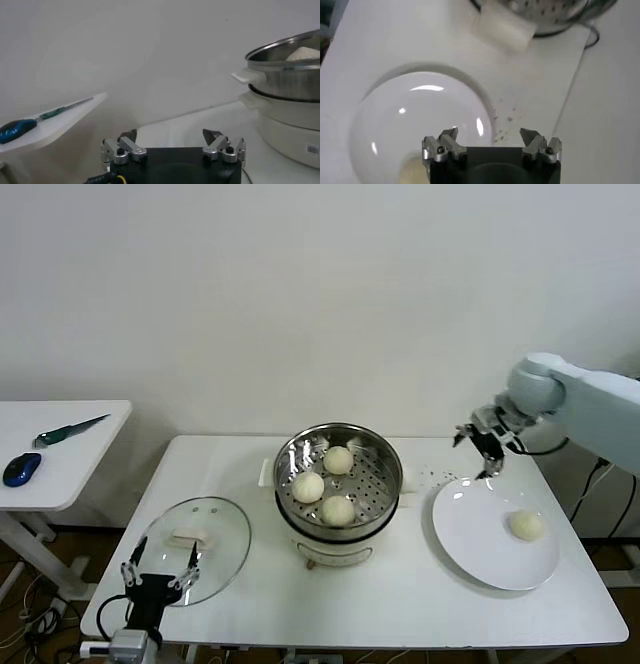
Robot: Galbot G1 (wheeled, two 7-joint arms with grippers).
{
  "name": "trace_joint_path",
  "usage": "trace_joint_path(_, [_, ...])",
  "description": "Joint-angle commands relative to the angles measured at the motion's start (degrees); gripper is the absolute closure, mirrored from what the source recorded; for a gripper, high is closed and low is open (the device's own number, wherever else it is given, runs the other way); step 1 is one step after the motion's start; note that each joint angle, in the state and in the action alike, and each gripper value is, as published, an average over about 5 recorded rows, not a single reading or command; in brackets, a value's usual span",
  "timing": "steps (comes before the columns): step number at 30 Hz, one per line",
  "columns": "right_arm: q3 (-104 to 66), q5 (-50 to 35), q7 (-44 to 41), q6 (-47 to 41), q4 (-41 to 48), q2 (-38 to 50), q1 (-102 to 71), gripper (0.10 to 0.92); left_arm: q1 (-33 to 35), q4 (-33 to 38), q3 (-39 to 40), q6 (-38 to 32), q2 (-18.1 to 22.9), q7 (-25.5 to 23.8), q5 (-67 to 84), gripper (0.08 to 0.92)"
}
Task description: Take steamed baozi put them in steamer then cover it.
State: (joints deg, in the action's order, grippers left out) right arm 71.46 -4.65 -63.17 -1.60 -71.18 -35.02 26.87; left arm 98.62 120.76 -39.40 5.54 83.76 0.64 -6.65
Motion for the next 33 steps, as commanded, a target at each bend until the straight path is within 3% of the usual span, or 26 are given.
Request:
trace_joint_path(1, [-22.8,7.2,-2.4,0.7,12.2,7.4,-25.3,0.203,1.4,0.7,-0.7,-0.1,0.4,0.0,-0.2,0.177])
trace_joint_path(15, [-34.0,16.7,-3.0,5.2,25.2,-1.1,-33.1,0.203,2.6,-0.1,-1.6,-0.4,1.6,0.4,-1.5,0.177])
trace_joint_path(33, [-34.0,19.5,-2.5,6.7,29.6,-6.5,-32.3,0.203,2.2,-1.1,-1.6,-0.4,1.9,0.6,-2.2,0.177])
